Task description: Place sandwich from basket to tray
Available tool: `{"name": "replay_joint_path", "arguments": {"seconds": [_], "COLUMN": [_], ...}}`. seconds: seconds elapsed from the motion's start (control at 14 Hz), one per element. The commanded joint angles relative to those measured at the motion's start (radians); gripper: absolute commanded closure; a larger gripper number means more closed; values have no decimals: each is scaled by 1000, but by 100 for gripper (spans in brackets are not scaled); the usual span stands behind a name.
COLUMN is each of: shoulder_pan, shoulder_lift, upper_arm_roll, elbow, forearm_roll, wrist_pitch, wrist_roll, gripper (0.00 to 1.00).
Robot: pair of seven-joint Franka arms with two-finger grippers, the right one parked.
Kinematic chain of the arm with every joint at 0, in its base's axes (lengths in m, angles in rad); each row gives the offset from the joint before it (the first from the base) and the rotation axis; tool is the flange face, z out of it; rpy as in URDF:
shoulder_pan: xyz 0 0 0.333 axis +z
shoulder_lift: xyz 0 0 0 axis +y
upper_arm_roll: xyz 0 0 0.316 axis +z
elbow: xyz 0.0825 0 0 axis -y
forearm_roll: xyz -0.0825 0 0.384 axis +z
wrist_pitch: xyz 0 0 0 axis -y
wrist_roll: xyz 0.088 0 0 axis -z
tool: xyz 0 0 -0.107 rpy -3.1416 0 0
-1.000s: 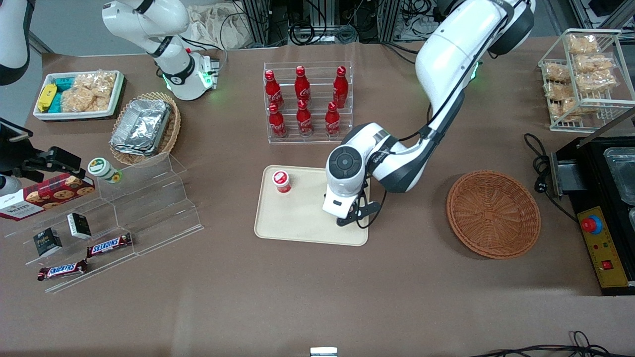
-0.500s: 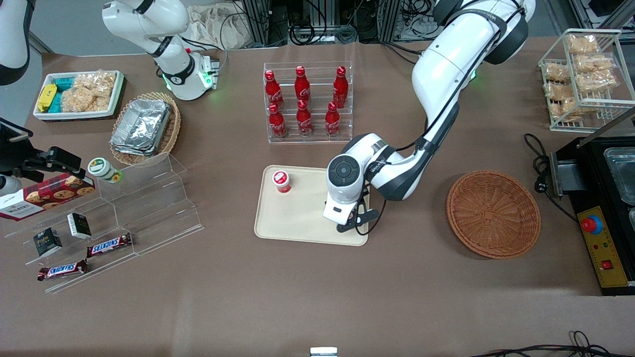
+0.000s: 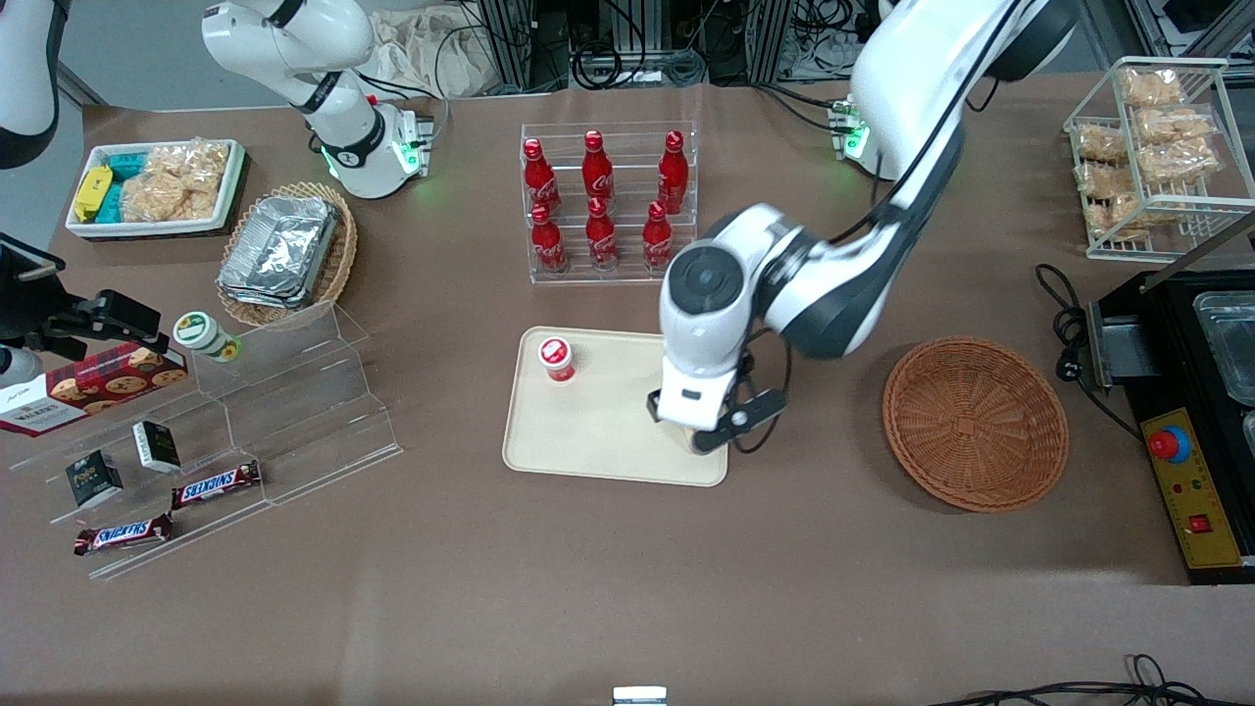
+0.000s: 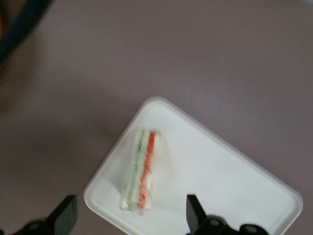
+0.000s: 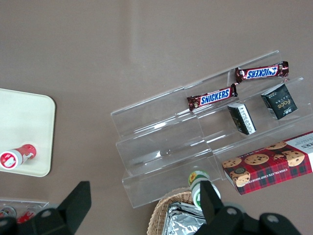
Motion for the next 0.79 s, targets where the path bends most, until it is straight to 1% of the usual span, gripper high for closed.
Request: {"name": "replay_joint_path", "arguments": {"seconds": [0.0, 0.14, 0.29, 0.57, 0.64, 0.71], "shoulder_pan": [70, 131, 211, 416, 432, 440], "shoulder_lift": [-187, -288, -342, -396, -400, -402], "upper_arm_roll": [-3, -3, -3, -6, 2, 35], "elbow": [-49, -54, -54, -57, -57, -57], "forearm_roll": [-35, -84, -137, -230, -236, -235], "wrist_pitch": [-119, -172, -215, -285, -316, -330], "wrist_roll": [-5, 44, 145, 485, 580, 671], "gripper": [0, 0, 0, 0, 0, 0]}}
